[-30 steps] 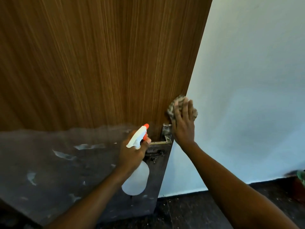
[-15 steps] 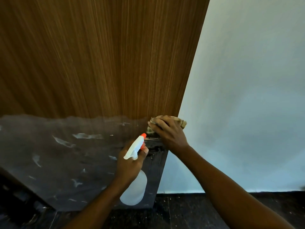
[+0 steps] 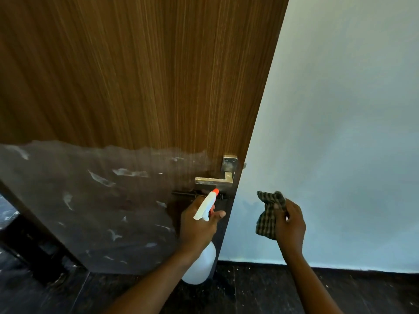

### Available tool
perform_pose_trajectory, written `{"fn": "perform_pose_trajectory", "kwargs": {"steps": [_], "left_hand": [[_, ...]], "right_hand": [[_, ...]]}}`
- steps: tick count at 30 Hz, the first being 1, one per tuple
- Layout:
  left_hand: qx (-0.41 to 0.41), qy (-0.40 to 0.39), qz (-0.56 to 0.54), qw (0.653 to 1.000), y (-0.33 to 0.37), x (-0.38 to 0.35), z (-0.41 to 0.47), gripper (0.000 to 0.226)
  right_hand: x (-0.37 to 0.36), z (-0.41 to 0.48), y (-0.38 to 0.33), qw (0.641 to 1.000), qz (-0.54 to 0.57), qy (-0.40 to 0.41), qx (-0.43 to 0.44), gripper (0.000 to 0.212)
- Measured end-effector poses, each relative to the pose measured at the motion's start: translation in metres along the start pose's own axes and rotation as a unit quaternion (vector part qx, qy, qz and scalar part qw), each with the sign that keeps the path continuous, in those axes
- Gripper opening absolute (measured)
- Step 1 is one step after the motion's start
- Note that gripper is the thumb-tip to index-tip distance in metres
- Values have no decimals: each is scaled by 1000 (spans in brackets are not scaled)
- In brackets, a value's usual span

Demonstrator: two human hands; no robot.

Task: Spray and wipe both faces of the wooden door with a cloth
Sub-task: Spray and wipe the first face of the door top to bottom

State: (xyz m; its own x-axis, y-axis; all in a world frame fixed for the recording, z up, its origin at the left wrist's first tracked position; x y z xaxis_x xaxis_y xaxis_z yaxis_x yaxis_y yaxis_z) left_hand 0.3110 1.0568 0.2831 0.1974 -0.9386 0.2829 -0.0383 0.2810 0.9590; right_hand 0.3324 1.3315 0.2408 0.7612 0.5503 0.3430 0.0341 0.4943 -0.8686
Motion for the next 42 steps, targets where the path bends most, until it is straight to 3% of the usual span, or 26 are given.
{"fn": "perform_pose_trajectory", "kwargs": {"steps": [6,10,14,16,20,22,24,26,29,31,34,35,39,42], "left_hand": [[29,47,-5,998,-8,-4,-11,48],[24,53,-11,998,-10,4,-10,45],[39,74,-13,996,-8,12,-6,57],[50,69,-4,996,-5,15,-3,61],[59,66,-24,996,-3,22,4,61],[54,60,-32,996,-3,26,5,57],[35,54,-34,997,0,29,6,46],[31,52,-32,998,0,29,5,40],[16,57,-16,998,4,27,5,41],[0,63,-2,998,4,23,6,49],[17,66,-2,998,2,25,4,56],[25,71,-7,997,-1,28,4,57],[41,62,-23,997,-5,34,4,49],[23,47,-32,998,-2,31,-1,35]], "right_hand": [[-7,-10,-41,998,56,33,-27,26],[-50,6,-96,995,31,38,81,20],[-109,10,-141,978,-12,-15,210,31],[-126,7,-157,939,-71,-42,334,33],[-119,9,-155,821,-166,-91,538,38],[-102,22,-129,833,-176,-78,519,34],[-81,43,-102,896,-150,-44,415,31],[-73,49,-97,927,-111,-22,358,30],[-87,30,-145,895,-64,-12,440,27],[-111,19,-172,859,-98,-38,500,28],[-124,15,-156,820,-165,-62,545,35],[-120,13,-142,825,-163,-65,537,35],[-95,11,-102,919,-84,-52,382,29],[-97,9,-106,925,-110,-90,353,37]]}}
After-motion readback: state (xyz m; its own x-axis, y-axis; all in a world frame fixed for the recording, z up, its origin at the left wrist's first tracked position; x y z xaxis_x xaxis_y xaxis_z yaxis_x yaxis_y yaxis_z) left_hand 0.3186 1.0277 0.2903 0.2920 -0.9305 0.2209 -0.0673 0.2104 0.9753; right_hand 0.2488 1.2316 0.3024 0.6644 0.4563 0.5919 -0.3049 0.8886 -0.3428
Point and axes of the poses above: each hand's wrist, its own z-axis towards the middle knuckle, its own x-axis out of the back of the hand, y = z × x, the point moved 7 cm from there along z, towards the middle knuckle, and after that the axes turned 7 degrees about y, right-handed, at the moved point
